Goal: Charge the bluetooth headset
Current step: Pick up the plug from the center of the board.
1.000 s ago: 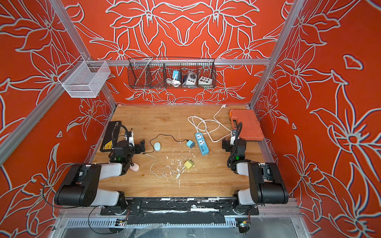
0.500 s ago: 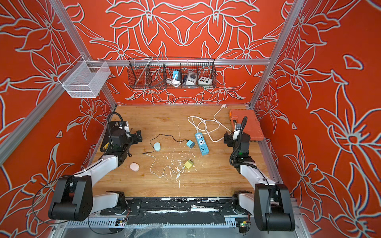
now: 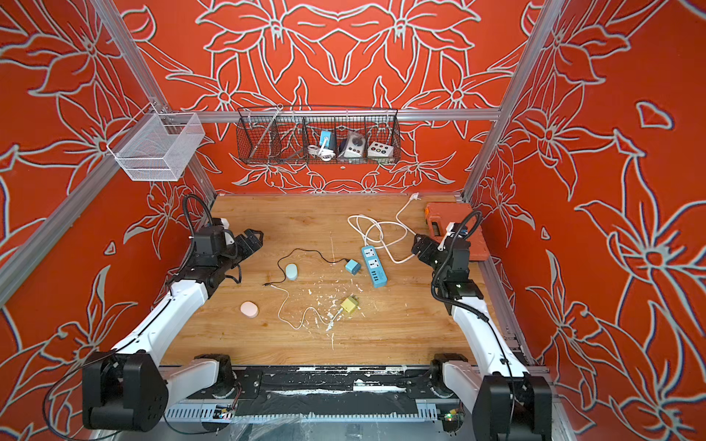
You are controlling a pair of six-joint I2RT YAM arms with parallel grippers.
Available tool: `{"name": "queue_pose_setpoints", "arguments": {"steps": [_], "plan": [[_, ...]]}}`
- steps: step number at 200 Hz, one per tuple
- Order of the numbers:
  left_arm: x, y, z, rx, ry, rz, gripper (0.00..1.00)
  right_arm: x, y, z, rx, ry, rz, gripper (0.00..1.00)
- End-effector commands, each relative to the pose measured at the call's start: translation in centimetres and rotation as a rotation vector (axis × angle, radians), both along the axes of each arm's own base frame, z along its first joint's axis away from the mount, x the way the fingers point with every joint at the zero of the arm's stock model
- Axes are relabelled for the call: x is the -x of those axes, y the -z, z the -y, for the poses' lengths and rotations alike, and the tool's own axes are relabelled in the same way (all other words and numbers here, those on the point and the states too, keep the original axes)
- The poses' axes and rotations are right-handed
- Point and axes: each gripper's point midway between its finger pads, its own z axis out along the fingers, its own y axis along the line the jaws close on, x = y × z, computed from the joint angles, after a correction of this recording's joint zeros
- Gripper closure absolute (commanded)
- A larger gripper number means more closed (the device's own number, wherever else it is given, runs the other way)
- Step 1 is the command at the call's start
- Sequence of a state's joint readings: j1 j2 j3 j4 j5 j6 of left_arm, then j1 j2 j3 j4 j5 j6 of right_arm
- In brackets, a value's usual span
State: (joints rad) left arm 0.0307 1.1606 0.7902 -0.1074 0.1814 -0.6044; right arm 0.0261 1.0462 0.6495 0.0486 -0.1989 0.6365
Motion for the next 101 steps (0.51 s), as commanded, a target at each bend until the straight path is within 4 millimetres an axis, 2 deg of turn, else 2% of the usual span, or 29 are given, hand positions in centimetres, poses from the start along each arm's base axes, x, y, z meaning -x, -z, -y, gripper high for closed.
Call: {"name": "queue_pose_setpoints", "arguments": {"steps": [1, 48, 101], "plan": [[2.5, 1.9, 3.7, 0.16, 0.137, -0.157, 0.1, 1.5, 1.3, -3.4, -0.081, -0.174, -0.138, 0.15], [5.5, 3.6, 7.5, 0.258, 0.289, -0.273, 0.14, 3.3, 3.4, -5.8, 0.008, -0.329, -0.265, 0.2], [7.7, 4.4, 10.8, 0.296, 0.434, -0.337, 0.19, 4.0, 4.9, -11.8, 0.145, -0.556, -0.349, 0.27]]}}
